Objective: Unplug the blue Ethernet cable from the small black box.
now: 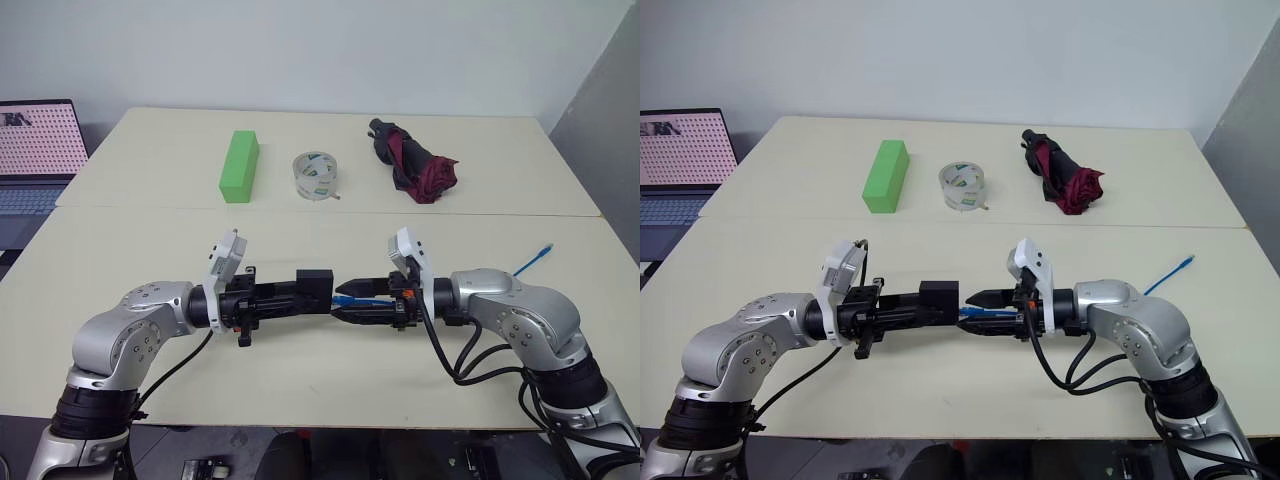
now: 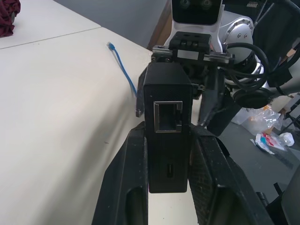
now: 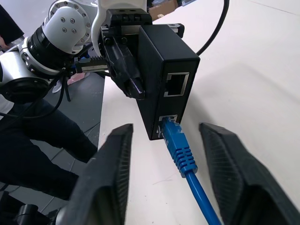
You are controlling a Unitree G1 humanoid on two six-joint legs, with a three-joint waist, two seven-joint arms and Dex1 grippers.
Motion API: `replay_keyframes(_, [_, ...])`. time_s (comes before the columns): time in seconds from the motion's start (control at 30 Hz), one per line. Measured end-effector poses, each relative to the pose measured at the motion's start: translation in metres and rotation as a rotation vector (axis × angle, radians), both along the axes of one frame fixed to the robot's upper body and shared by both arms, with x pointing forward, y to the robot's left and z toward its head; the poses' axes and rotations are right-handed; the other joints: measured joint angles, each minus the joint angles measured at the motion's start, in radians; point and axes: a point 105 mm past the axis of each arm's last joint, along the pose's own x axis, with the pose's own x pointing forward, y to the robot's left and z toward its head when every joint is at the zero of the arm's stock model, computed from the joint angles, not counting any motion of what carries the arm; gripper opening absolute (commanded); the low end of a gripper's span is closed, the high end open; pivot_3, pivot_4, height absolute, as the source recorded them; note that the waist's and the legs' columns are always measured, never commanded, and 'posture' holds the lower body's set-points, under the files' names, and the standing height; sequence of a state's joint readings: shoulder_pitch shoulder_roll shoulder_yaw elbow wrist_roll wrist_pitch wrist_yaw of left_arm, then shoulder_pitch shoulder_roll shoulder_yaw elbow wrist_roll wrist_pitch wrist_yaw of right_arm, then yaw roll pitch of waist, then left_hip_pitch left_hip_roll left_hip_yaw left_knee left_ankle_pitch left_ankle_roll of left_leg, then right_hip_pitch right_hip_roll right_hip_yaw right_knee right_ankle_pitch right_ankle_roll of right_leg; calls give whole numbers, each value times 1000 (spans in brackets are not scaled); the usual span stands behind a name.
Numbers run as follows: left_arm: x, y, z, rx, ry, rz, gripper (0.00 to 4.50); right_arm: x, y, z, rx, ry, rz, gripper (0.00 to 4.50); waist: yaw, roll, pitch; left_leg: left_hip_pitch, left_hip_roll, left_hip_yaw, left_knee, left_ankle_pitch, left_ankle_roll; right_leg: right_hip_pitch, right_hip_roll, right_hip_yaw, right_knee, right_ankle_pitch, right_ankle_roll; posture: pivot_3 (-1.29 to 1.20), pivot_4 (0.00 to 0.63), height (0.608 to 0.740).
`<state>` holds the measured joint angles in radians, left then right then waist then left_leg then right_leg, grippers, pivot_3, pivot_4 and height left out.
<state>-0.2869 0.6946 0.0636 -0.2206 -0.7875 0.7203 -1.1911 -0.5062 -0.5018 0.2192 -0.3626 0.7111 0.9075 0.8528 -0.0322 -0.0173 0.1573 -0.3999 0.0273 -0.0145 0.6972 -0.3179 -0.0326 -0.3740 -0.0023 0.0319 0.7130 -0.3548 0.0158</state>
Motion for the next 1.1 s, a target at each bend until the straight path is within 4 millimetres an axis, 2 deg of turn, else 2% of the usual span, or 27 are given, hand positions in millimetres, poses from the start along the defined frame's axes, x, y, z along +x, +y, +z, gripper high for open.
replay_keyframes(0.13, [0, 0, 0, 1, -3, 1, 782, 2, -1, -1, -8, 0, 0, 569, 0, 0, 0, 0, 0, 0, 0, 0, 0, 0, 0, 0, 0, 0, 0, 0, 150, 740])
replay_keyframes(0.23, [0, 0, 0, 2, -3, 2, 782, 1, -2, -1, -11, -1, 9, 71, 0, 0, 0, 0, 0, 0, 0, 0, 0, 0, 0, 0, 0, 0, 0, 0, 150, 740])
replay_keyframes(0.67, [-2, 1, 0, 5, -14, -15, 782, 1, -2, 0, -8, 11, 38, 72, 0, 0, 0, 0, 0, 0, 0, 0, 0, 0, 0, 0, 0, 0, 0, 0, 150, 740])
replay_keyframes(0.87, [-2, -2, -5, 60, -87, -35, 782, 1, -5, -6, -25, 53, 44, 61, 0, 0, 0, 0, 0, 0, 0, 0, 0, 0, 0, 0, 0, 0, 0, 0, 150, 740])
replay_keyframes(0.97, [-1, -3, -9, 81, -107, -34, 782, 3, -14, -9, -57, 55, 34, 58, 0, 0, 0, 0, 0, 0, 0, -2, 3, 0, 0, 0, -1, 0, 0, 0, 150, 740])
replay_keyframes(1.1, [0, 5, -19, 111, -82, -3, 782, 17, -36, -17, -105, 53, -66, 56, 1, 0, 0, 0, 0, 0, 0, -2, 3, 0, 0, 0, -1, 0, 0, 0, 150, 740])
